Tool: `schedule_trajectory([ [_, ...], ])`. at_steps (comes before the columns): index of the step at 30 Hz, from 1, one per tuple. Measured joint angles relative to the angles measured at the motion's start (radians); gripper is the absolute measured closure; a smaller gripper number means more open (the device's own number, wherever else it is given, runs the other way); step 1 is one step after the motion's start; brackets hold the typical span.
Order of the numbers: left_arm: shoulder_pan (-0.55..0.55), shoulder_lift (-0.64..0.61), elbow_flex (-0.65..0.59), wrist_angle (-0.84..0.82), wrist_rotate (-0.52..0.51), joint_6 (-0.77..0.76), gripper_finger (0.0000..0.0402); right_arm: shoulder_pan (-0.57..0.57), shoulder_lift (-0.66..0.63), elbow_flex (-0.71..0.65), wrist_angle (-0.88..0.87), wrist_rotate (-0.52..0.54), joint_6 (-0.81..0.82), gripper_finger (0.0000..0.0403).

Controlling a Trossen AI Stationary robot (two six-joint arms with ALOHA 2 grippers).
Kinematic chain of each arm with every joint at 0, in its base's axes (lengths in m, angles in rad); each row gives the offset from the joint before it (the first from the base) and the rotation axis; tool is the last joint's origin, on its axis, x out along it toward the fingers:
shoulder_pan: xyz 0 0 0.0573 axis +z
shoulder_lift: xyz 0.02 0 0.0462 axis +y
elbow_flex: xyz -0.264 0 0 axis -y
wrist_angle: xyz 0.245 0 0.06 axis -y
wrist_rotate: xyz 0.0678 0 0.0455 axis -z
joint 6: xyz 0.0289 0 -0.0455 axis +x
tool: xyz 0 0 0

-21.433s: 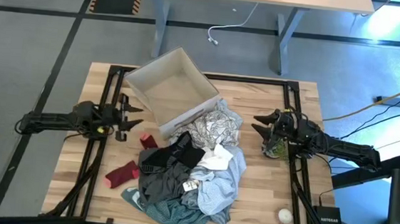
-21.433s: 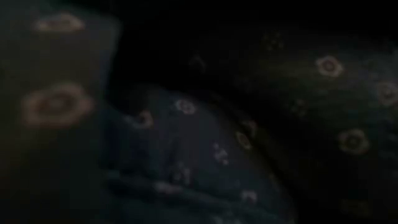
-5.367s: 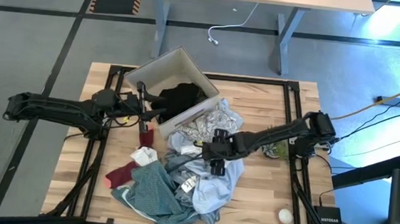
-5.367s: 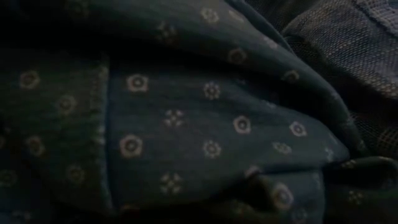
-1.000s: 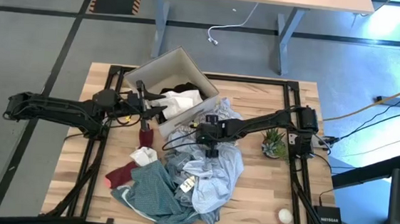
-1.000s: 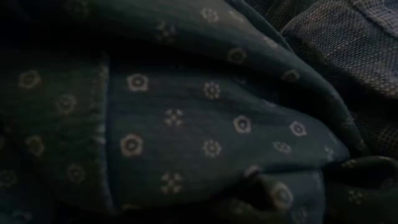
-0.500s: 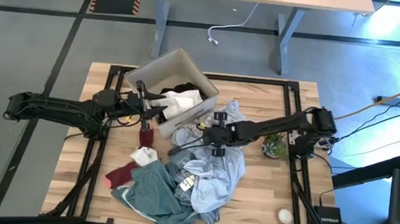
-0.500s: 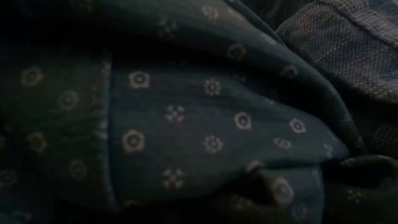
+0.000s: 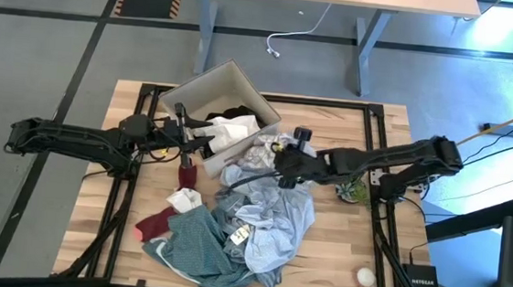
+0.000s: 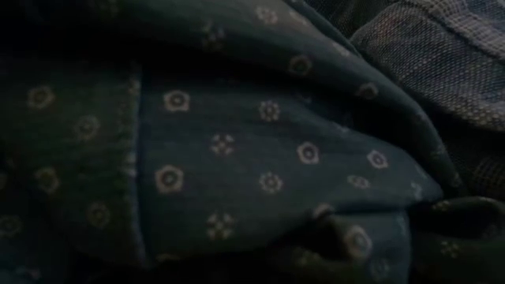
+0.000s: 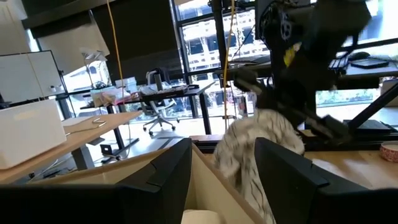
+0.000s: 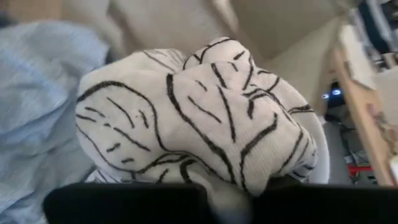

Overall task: Sort clothes
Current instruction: Put the white shirt into the laundry organizer

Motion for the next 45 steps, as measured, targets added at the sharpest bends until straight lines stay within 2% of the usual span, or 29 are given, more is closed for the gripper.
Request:
schedule_trajectory([
  [6,0.0,0.0,0.0,0.0,0.0,0.0,0.0231,0.0,-0.085,0.001,0.077,0.095,-0.042,0.0375],
  [10,0.0,0.0,0.0,0.0,0.0,0.0,0.0231,0.0,-0.124,0.001,0.195,0.133,-0.103,0.0375],
  [16,0.0,0.0,0.0,0.0,0.0,0.0,0.0231,0.0,-0.135,0.002,0.467,0.174,-0.287,0.0371],
  [25,0.0,0.0,0.0,0.002,0.0,0.0,0.0231,0.0,-0.135,0.002,0.903,0.166,-0.587,0.0369],
  [28,0.0,0.0,0.0,0.004,0.0,0.0,0.0231,-0.007,-0.135,0.002,1.081,0.096,-0.69,0.0369],
  [32,0.0,0.0,0.0,0.004,0.0,0.0,0.0231,-0.048,-0.135,0.005,1.249,-0.05,-0.76,0.0368],
  [35,0.0,0.0,0.0,0.004,0.0,0.0,0.0231,-0.093,-0.134,0.035,1.242,-0.146,-0.752,0.0368],
  [41,0.0,0.0,0.0,0.004,0.0,0.0,0.0231,-0.181,-0.093,0.139,1.238,-0.317,-0.618,0.0368],
  [45,0.0,0.0,0.0,0.004,0.0,0.0,0.0231,-0.23,-0.052,0.21,1.207,-0.362,-0.536,0.0368],
])
